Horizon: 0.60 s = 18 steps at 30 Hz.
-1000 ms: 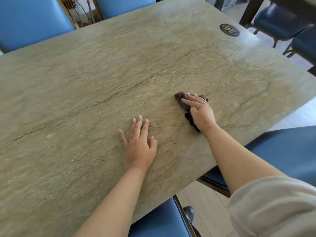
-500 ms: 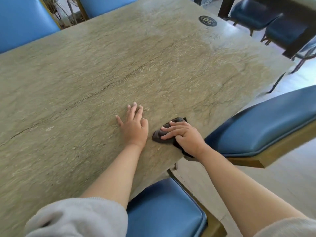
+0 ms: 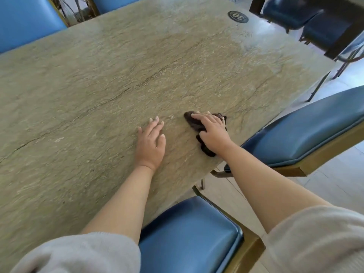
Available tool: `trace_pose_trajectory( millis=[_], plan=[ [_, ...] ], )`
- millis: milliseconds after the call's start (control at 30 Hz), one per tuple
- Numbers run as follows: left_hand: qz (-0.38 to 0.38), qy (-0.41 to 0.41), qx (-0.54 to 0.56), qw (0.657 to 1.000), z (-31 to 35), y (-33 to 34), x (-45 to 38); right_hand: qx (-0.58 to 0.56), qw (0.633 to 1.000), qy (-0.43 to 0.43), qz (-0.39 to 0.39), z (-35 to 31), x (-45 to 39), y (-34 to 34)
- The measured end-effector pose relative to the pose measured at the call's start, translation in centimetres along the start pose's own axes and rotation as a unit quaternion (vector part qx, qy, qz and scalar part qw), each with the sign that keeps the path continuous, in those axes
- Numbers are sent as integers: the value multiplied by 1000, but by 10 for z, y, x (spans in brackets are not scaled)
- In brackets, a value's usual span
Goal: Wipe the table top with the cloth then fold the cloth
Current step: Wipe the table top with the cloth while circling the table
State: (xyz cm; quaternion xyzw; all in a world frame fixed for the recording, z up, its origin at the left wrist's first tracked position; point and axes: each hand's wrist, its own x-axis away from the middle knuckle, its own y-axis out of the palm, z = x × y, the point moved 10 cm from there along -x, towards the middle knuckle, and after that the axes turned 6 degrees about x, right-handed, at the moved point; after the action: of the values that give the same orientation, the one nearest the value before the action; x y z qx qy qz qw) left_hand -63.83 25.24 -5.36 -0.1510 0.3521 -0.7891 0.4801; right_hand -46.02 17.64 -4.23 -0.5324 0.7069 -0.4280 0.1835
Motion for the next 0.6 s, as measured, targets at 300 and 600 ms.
trace_pose_trajectory(
  millis=[300, 600],
  plan=[
    [2, 11, 61, 998, 0, -3, -5, 157, 922, -315, -163, -61, 112, 86],
    [-46, -19, -36, 998, 4, 10, -7, 179, 982, 48, 23, 25, 30, 20]
  ],
)
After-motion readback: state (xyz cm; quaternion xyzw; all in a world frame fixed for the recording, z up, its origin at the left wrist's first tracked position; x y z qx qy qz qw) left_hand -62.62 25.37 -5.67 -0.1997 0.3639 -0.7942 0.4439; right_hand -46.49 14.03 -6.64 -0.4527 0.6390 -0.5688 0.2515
